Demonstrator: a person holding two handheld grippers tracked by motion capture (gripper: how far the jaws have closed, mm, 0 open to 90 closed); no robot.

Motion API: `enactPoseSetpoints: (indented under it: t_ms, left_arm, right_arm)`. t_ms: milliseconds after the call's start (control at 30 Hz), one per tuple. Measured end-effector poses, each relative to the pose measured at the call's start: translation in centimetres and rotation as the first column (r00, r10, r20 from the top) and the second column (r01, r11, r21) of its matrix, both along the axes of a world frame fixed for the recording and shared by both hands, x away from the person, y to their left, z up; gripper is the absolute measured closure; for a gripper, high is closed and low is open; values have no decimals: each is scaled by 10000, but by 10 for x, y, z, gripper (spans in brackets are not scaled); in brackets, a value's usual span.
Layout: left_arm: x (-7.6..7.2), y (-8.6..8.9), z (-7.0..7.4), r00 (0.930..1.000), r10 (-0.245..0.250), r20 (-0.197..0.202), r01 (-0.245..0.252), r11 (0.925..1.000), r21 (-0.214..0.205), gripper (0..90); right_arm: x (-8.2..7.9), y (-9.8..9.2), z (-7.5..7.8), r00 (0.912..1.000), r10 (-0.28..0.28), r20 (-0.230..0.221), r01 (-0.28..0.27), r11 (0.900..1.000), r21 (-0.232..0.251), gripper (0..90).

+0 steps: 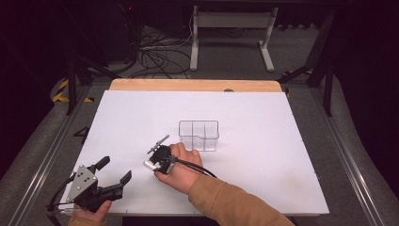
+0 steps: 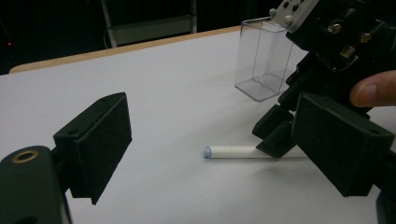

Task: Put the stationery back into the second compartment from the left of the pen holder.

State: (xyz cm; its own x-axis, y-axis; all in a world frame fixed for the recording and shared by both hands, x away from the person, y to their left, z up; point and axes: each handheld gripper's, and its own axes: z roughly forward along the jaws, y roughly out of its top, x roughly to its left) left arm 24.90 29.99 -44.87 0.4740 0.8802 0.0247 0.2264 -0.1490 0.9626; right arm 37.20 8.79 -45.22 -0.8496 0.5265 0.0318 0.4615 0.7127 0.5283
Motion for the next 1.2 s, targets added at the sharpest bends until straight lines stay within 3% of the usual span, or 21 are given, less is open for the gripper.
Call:
enactPoseSetpoints:
  t_ms: [433,767,1200]
  left_arm:
    - [0,0,0,10000,1,7,-1,10000,-4,128]
    - [0,0,0,10000,-14,1,14,10000,-9,128]
    - [0,0,0,10000,-2,-8,2,10000,-7,128]
  right_arm:
    - [-3,6,-5,9990,90,447,-80,9997,-242,775]
    - [-6,10,-9,9962,85,862,-34,9982,-593,774]
    - [-5,10,-9,9974,31,715,10,9984,-570,788]
